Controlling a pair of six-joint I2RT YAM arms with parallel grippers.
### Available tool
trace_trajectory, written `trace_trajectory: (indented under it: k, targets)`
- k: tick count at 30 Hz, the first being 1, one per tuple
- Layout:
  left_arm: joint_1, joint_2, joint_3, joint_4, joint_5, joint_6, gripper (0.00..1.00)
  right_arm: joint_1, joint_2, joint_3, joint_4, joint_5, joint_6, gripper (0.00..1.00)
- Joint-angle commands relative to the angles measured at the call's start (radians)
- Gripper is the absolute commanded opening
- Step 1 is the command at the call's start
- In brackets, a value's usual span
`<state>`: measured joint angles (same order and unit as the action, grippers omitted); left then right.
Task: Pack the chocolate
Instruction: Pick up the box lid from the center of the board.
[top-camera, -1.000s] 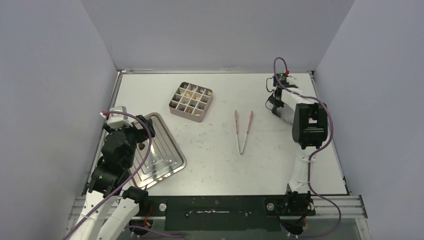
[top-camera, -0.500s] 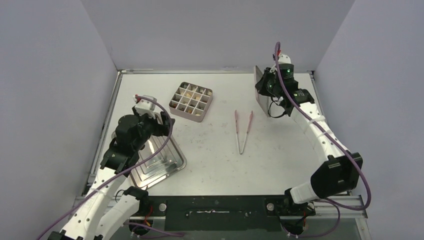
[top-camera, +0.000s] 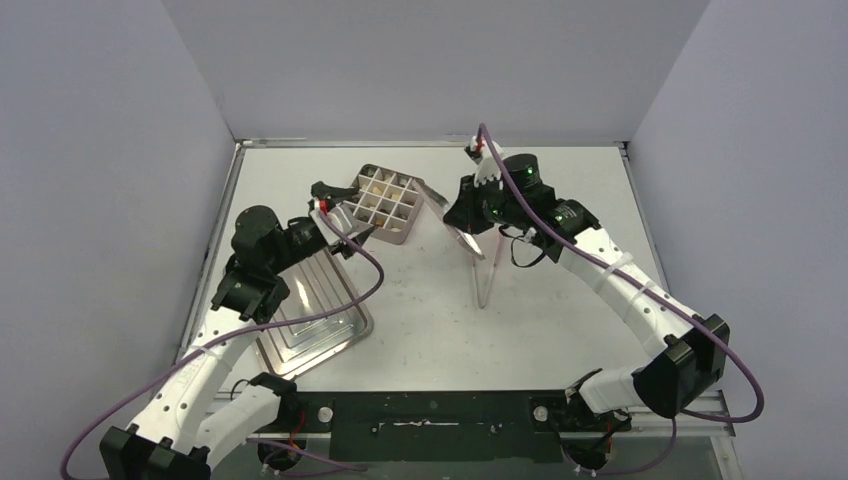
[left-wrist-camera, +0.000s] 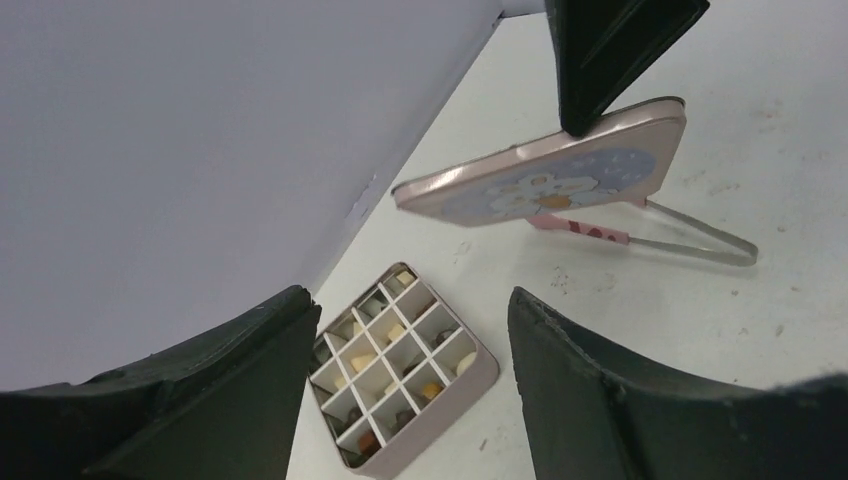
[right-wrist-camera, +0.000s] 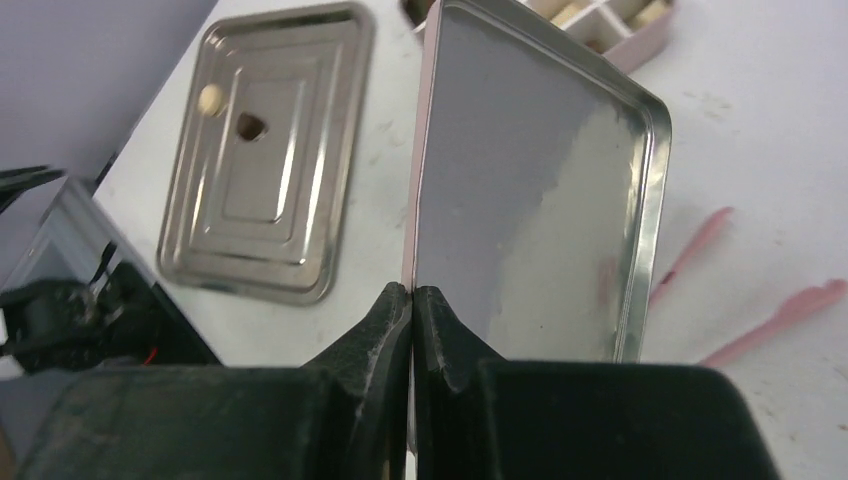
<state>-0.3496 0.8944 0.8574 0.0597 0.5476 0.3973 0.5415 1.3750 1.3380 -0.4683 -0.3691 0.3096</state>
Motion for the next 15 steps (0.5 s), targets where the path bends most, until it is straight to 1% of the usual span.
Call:
trace_trajectory:
  k: [1, 2, 4, 7, 8, 15]
  targets:
    - [-0.026, 0.039, 0.025, -0.016, 0.181, 0.311, 0.69, 0.051, -0.030, -0.024, 0.055, -0.139, -0.038, 0.00]
    - [-0.039, 0.059, 0.045, -0.050, 0.200, 0.353, 0.69, 0.066, -0.028, -0.030, 0.063, -0.139, -0.035, 0.00]
    - [-0.082, 0.107, 0.102, -0.190, 0.206, 0.457, 0.69, 0.092, -0.011, -0.017, 0.050, -0.138, -0.043, 0.00]
    - [-0.172, 0.177, 0.180, -0.366, 0.119, 0.605, 0.67, 0.124, 0.020, 0.012, 0.026, -0.128, -0.056, 0.00]
    - [-0.190, 0.194, 0.198, -0.400, 0.097, 0.637, 0.66, 0.133, 0.028, 0.018, 0.025, -0.123, -0.057, 0.00]
    - [-0.221, 0.234, 0.230, -0.422, 0.089, 0.678, 0.65, 0.193, 0.061, 0.075, 0.015, -0.116, -0.068, 0.00]
